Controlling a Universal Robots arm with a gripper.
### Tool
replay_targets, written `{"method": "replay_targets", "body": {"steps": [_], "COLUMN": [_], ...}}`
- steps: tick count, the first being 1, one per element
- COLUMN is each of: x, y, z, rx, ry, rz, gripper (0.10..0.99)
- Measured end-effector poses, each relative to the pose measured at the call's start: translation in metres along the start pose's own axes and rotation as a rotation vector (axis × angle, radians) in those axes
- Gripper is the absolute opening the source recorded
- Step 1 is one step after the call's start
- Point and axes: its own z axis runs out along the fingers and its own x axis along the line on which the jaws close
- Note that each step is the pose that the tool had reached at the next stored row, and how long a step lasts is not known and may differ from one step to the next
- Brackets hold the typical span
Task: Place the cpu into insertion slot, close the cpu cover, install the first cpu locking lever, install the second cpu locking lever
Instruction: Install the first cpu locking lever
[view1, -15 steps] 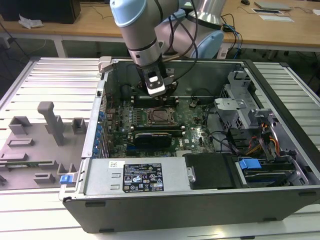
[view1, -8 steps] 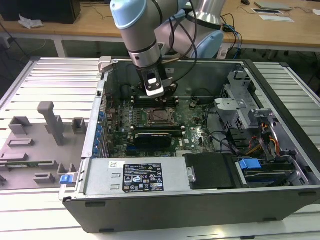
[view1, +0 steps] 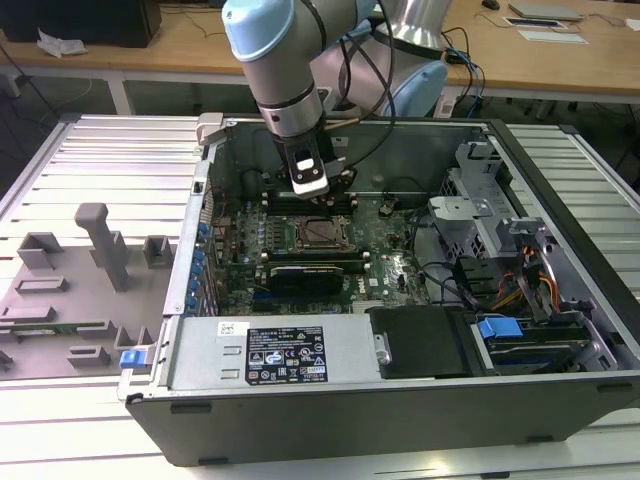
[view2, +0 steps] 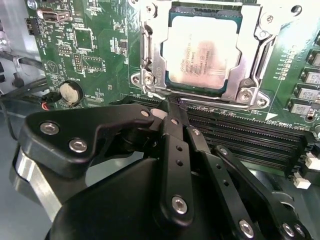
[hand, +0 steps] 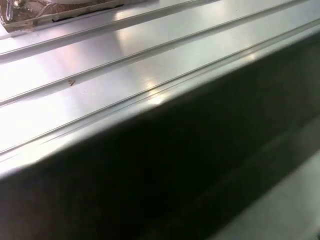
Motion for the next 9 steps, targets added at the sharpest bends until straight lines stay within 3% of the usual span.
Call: {"method": "replay_targets", "body": {"steps": [4,9], "x": [-0.0015,-0.0054], "y": [0.0011,0.0039], "z": [-0.0053,-0.0193], "rx": [0.0,0.0], "ry": [-0.0001,-0.0001], "rz": [0.0,0.0], "gripper": [0.106,0.106]}}
